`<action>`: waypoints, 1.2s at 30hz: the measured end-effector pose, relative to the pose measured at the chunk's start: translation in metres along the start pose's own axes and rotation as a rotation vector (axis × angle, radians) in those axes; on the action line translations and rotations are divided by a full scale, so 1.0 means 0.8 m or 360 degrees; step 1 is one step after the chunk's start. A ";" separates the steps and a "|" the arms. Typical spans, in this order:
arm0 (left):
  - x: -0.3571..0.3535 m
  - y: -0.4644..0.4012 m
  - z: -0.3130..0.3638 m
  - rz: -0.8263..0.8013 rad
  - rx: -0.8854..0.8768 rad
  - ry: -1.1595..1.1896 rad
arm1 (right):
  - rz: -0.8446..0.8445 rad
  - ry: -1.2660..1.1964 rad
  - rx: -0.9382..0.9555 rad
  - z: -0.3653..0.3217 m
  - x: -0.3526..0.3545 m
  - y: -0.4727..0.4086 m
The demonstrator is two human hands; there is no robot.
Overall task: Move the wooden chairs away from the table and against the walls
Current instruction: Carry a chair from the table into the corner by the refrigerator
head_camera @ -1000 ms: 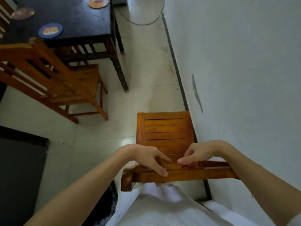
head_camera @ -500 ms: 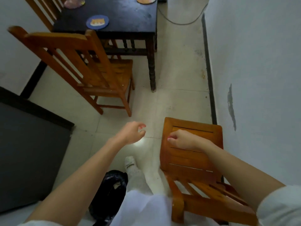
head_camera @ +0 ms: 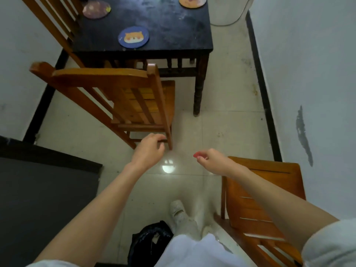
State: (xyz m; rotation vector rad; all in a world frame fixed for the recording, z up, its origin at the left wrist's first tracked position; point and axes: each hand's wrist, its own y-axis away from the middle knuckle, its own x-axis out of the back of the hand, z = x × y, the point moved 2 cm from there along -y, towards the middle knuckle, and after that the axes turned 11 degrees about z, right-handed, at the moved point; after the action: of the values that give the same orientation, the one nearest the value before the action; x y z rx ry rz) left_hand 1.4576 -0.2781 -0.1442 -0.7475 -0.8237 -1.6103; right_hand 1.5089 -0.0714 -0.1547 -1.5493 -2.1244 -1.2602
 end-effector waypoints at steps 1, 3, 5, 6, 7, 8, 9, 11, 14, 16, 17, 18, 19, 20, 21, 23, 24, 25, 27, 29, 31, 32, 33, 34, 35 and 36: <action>0.009 -0.010 -0.003 0.0072 -0.0026 0.0005 | 0.0041 -0.0032 0.0020 -0.010 0.003 -0.010; 0.032 -0.031 -0.008 0.0242 -0.0060 -0.0011 | 0.0144 -0.0074 0.0085 -0.034 0.009 -0.034; 0.053 -0.046 -0.008 0.0423 -0.0105 -0.0048 | 0.0241 -0.0138 0.0144 -0.055 0.014 -0.053; 0.066 -0.053 -0.008 0.0517 -0.0133 -0.0078 | 0.0289 -0.0182 0.0174 -0.069 0.018 -0.063; 0.079 -0.059 -0.008 0.0613 -0.0164 -0.0119 | 0.0353 -0.0219 0.0215 -0.084 0.022 -0.072; 0.092 -0.064 -0.008 0.0711 -0.0191 -0.0167 | 0.0441 -0.0251 0.0276 -0.099 0.028 -0.081; 0.107 -0.070 -0.009 0.0810 -0.0223 -0.0226 | 0.0544 -0.0280 0.0350 -0.117 0.034 -0.091; 0.128 -0.080 -0.012 0.0963 -0.0290 -0.0362 | 0.0781 -0.0327 0.0512 -0.147 0.049 -0.105; 0.154 -0.105 -0.024 0.0949 -0.0263 -0.0588 | 0.1043 -0.0201 0.0834 -0.200 0.070 -0.133; 0.167 -0.127 -0.039 0.0830 -0.0099 -0.0758 | 0.1175 0.0083 0.1003 -0.236 0.077 -0.160; 0.171 -0.137 -0.044 0.0768 -0.0025 -0.0805 | 0.1217 0.0257 0.1031 -0.248 0.078 -0.172; 0.175 -0.150 -0.052 0.0710 0.0054 -0.0839 | 0.1186 0.0427 0.1038 -0.262 0.079 -0.190; 0.178 -0.161 -0.057 0.0642 0.0105 -0.0867 | 0.1079 0.0572 0.1026 -0.272 0.079 -0.205; 0.179 -0.174 -0.061 0.0554 0.0139 -0.0901 | 0.0917 0.0707 0.0999 -0.280 0.077 -0.219; 0.179 -0.183 -0.064 0.0451 0.0166 -0.0926 | 0.0745 0.0832 0.0969 -0.283 0.074 -0.229; 0.179 -0.208 -0.071 0.0312 0.0245 -0.0921 | 0.0464 0.1016 0.0952 -0.293 0.070 -0.253; 0.179 -0.217 -0.071 0.0280 0.0248 -0.0922 | 0.0393 0.1072 0.0957 -0.296 0.068 -0.259; 0.179 -0.228 -0.072 0.0258 0.0251 -0.0919 | 0.0318 0.1104 0.0961 -0.303 0.067 -0.270; 0.180 -0.245 -0.073 0.0198 0.0203 -0.0932 | 0.0152 0.1111 0.0923 -0.311 0.064 -0.285; 0.182 -0.261 -0.076 0.0069 0.0145 -0.0977 | -0.0056 0.1030 0.0815 -0.318 0.060 -0.301; 0.181 -0.271 -0.079 -0.0049 0.0081 -0.1025 | -0.0249 0.0937 0.0676 -0.322 0.055 -0.311; 0.181 -0.275 -0.080 -0.0082 0.0059 -0.1042 | -0.0326 0.0906 0.0617 -0.323 0.053 -0.315; 0.182 -0.277 -0.082 -0.0104 0.0046 -0.1058 | -0.0381 0.0882 0.0574 -0.324 0.051 -0.318; 0.181 -0.278 -0.083 -0.0113 0.0033 -0.1079 | -0.0414 0.0863 0.0551 -0.324 0.050 -0.320; 0.180 -0.278 -0.083 -0.0117 0.0020 -0.1094 | -0.0433 0.0843 0.0542 -0.323 0.048 -0.321; 0.180 -0.277 -0.085 -0.0114 0.0011 -0.1099 | -0.0444 0.0823 0.0540 -0.322 0.047 -0.320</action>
State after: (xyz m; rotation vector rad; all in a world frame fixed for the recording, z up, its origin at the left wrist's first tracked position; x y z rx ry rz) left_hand 1.2117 -0.3828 -0.0908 -1.3120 -1.3530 -1.4100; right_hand 1.1979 -0.2560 -0.1045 -0.7133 -2.0976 -1.1407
